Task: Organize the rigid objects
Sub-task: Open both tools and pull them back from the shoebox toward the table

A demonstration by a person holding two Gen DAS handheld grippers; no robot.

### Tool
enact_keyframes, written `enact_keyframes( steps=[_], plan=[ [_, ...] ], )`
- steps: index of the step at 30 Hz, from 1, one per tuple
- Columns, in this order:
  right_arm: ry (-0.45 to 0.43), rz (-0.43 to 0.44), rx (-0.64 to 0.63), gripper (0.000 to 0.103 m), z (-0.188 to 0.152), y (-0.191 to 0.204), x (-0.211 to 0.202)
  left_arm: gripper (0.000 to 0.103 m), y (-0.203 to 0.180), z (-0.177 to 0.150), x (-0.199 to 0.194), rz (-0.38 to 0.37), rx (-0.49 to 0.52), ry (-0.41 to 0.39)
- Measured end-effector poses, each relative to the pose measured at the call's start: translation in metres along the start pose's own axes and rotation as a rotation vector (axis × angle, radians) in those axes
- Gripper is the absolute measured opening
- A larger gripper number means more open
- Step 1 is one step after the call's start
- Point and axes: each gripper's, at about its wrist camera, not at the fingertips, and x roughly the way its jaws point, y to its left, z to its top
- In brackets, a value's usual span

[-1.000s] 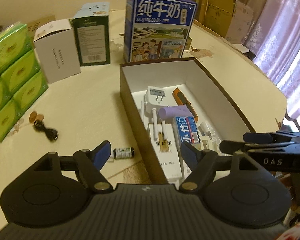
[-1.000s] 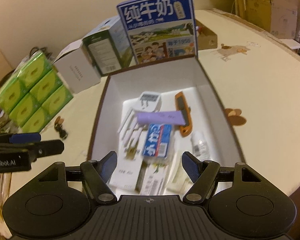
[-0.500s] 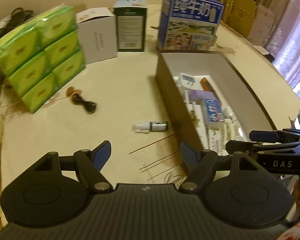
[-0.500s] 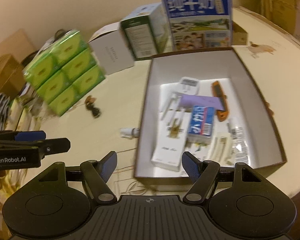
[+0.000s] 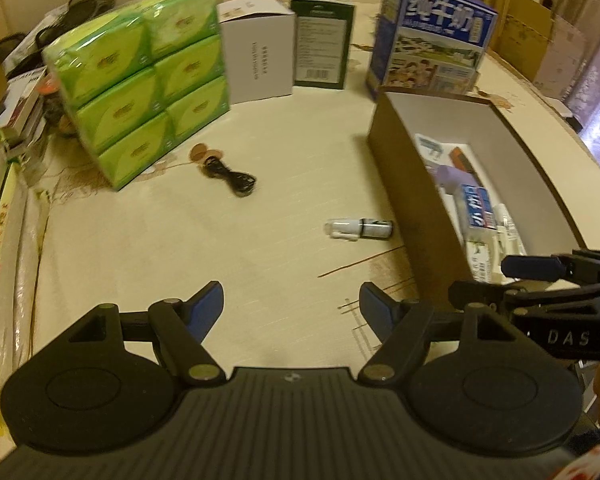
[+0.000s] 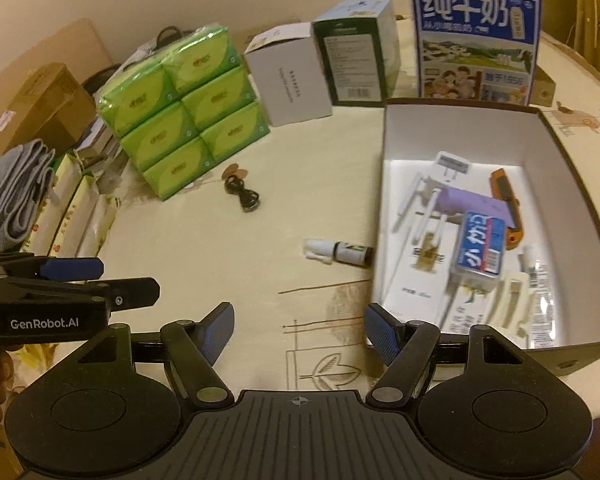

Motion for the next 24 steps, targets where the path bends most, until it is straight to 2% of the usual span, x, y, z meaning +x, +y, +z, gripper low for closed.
enact_keyframes(
  steps=[8, 13, 21, 23, 24],
  plan=[
    [0.021, -0.025, 0.004, 0.069, 0.007, 0.019, 0.037, 0.072, 0.028, -0.001, 0.021, 0.039, -0.038, 0.019],
    [0.003, -0.066, 0.053, 0.069, 0.013, 0.022, 0.064, 0.072, 0.044, -0.002, 0.042, 0.05, -0.044, 0.023],
    [-0.035, -0.229, 0.134, 0.069, 0.02, 0.023, 0.122, 0.071, 0.07, 0.009, 0.091, 0.054, -0.041, 0.041],
    [-0.08, -0.305, 0.108, 0.074, 0.02, 0.028, 0.132, 0.071, 0.076, 0.013, 0.103, 0.053, -0.038, 0.043],
    [-0.097, -0.309, 0.093, 0.08, 0.021, 0.029, 0.138, 0.071, 0.078, 0.015, 0.11, 0.05, -0.032, 0.044]
  ],
)
